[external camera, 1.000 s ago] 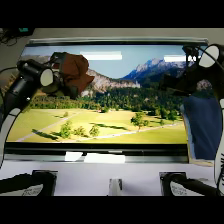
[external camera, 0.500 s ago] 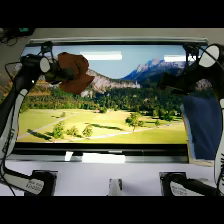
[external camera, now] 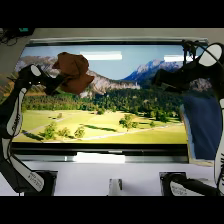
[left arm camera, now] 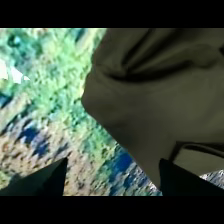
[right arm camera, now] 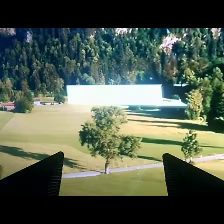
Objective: Fold the shirts.
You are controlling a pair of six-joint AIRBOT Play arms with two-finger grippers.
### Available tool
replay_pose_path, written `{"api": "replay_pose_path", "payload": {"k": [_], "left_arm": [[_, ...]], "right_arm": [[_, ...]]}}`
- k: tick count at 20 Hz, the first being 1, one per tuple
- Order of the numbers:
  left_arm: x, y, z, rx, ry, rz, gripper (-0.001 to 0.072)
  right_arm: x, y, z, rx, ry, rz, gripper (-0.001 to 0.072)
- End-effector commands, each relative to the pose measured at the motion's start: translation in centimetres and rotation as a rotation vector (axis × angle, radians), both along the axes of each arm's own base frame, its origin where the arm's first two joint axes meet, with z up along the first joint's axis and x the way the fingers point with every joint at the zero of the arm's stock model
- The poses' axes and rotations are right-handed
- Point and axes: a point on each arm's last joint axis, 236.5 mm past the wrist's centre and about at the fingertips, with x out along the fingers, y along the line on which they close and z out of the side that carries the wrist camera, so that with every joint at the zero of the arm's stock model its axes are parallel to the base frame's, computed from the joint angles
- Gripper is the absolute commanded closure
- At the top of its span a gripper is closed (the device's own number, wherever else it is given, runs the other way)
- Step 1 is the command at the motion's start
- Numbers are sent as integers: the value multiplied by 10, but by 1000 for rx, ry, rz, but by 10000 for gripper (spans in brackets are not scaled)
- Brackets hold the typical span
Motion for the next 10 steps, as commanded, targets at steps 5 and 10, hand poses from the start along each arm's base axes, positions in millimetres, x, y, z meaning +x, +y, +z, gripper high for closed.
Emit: {"api": "replay_pose_path", "payload": {"k": [5,10], "left_arm": [[32,-12,-21,-44,-97,43,34],[56,-9,-14,-29,-203,72,72]], "right_arm": [[-6,4,-1,4,15,34,50],[-11,4,-3,3,40,41,50]]}}
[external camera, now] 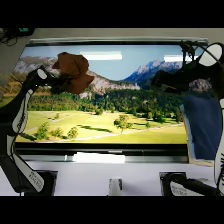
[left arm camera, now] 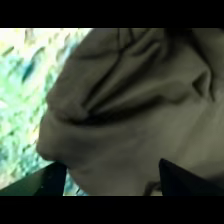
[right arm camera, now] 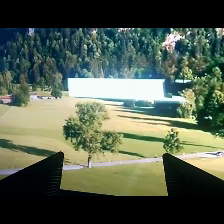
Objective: Fold the shirts.
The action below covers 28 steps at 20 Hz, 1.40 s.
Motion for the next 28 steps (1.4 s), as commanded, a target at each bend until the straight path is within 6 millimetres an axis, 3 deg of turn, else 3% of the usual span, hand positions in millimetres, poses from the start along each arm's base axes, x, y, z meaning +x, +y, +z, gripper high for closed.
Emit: {"api": "replay_pose_path", "payload": {"k": [1,2,3,5,7,9,11,13,15,17,18,20,22,23,25,27,28], "left_arm": [[15,0,5,-1,-63,24,297],[15,-1,5,-10,-64,27,633],[15,-3,7,-18,-66,27,678],[15,-7,18,-8,-85,1,678],[18,-21,58,67,-187,-128,679],[18,-45,121,179,-349,-299,680],[0,-82,207,287,-530,-473,680],[-42,-128,301,331,-714,-583,680],[-107,-180,395,305,-912,-660,680],[-181,-231,456,255,-1064,-765,680],[-212,-253,468,258,-1109,-830,680],[-261,-297,454,284,-1117,-977,680],[-288,-340,399,251,-1015,-1079,679],[-298,-361,360,236,-946,-1127,679],[-303,-391,277,194,-793,-1155,679],[-302,-407,204,147,-621,-1108,677],[-301,-410,178,140,-544,-1089,631]], "right_arm": [[-6,1,-2,-2,24,10,50],[-6,1,-2,-2,24,10,50],[-5,1,-1,0,21,10,50],[2,1,1,4,-11,0,50],[11,2,6,15,-51,-11,50],[13,9,9,47,-62,-8,51],[16,13,12,64,-77,-7,50],[27,-3,22,-14,-164,-5,50],[31,-28,51,-112,-275,-38,50],[21,-53,97,-200,-389,-83,50],[10,-67,125,-221,-451,-149,50],[-17,-85,180,-227,-593,-249,50],[-50,-97,226,-241,-723,-283,50],[-66,-100,241,-243,-767,-293,50],[-93,-104,256,-242,-803,-302,50],[-111,-104,247,-242,-747,-300,51],[-117,-105,235,-249,-691,-296,51]]}}
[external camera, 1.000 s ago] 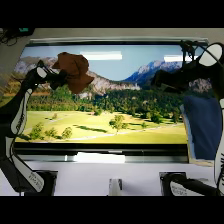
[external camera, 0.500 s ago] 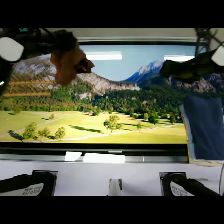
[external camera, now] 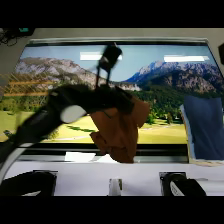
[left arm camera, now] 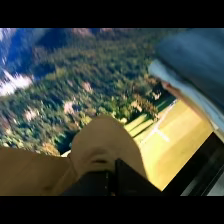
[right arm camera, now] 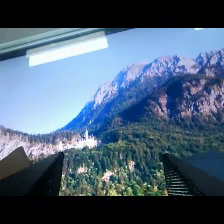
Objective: Fold the shirts.
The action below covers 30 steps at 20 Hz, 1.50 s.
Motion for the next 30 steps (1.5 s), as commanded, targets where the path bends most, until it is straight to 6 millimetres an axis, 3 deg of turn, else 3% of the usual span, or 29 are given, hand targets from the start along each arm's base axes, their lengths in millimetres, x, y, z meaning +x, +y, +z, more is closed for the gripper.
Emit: {"api": "replay_pose_path", "payload": {"k": [1,2,3,4,5,8,9,10,12,14,16,18,20,23,27,28,29,30], "left_arm": [[-14,-21,-102,77,219,72,421],[-16,-16,-114,96,272,102,144],[-17,-5,-120,128,318,131,-13],[-17,15,-123,194,349,147,-13],[-15,47,-125,303,379,174,-13],[-14,165,-118,649,410,236,1],[-18,199,-117,715,436,275,65],[-27,217,-120,723,471,297,175],[-60,233,-146,670,578,324,192],[-100,221,-183,546,733,337,-6],[-136,186,-215,347,918,339,-13],[-136,155,-230,125,1017,410,-13],[-121,143,-239,-6,1033,491,-12],[-106,131,-243,-88,1046,536,-2],[-120,121,-263,-45,1086,512,0],[-122,121,-268,-34,1098,521,30],[-123,122,-272,-26,1104,525,170],[-121,123,-275,-24,1102,531,273]], "right_arm": [[-36,-8,-18,-7,110,-29,51],[-39,-9,-32,-24,171,-22,52],[-41,-8,-49,-40,239,-11,53],[-41,-7,-65,-51,301,2,53],[-39,-3,-82,-58,364,24,53],[-23,18,-139,-39,513,114,110],[-15,29,-161,-8,552,148,109],[-9,41,-183,29,584,181,107],[-3,69,-229,104,672,272,100],[-4,93,-269,172,762,360,90],[-6,113,-298,236,834,429,90],[-6,120,-319,268,895,450,90],[-5,120,-331,273,932,445,90],[-5,119,-337,275,952,441,91],[-2,119,-339,275,946,438,89],[-2,118,-342,270,955,438,75],[-2,118,-348,273,971,436,29],[-2,118,-354,278,992,434,29]]}}
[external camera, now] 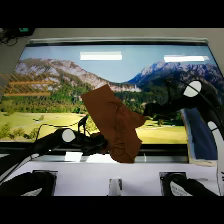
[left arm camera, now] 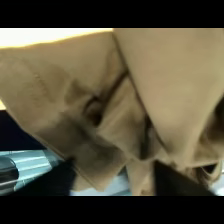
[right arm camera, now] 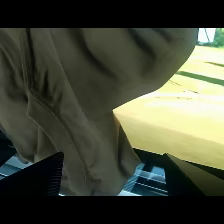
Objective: Fold the shirts.
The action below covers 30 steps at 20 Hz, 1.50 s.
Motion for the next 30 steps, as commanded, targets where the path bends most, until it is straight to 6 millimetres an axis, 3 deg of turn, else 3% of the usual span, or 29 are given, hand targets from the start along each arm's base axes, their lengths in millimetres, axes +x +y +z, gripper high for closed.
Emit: {"api": "replay_pose_path", "payload": {"k": [1,3,7,13,18,21,24,25,26,27,28,30], "left_arm": [[3,-3,-11,3,11,30,349],[9,-3,-11,1,-13,43,673],[16,-3,-3,-6,-72,20,678],[20,-1,15,-19,-139,-7,679],[21,-2,19,-28,-151,-5,679],[17,0,18,-15,-149,-28,680],[13,2,18,-8,-145,-49,679],[11,3,19,-6,-140,-54,678],[10,2,20,-14,-128,-48,606],[7,1,22,-22,-113,-48,167],[2,5,22,-16,-79,-66,-7],[-3,19,22,-2,-39,-106,-10]], "right_arm": [[1,2,-17,5,52,1,29],[1,9,-29,32,92,6,30],[-1,3,-65,-3,176,35,29],[-3,14,-104,42,294,3,30],[16,31,-110,120,263,-67,51],[32,30,-112,120,225,-146,74],[42,29,-114,118,207,-201,375],[42,29,-113,118,208,-200,619],[41,29,-113,118,209,-199,697],[40,29,-113,119,209,-188,697],[37,30,-112,120,214,-163,697],[28,30,-110,121,223,-107,697]]}}
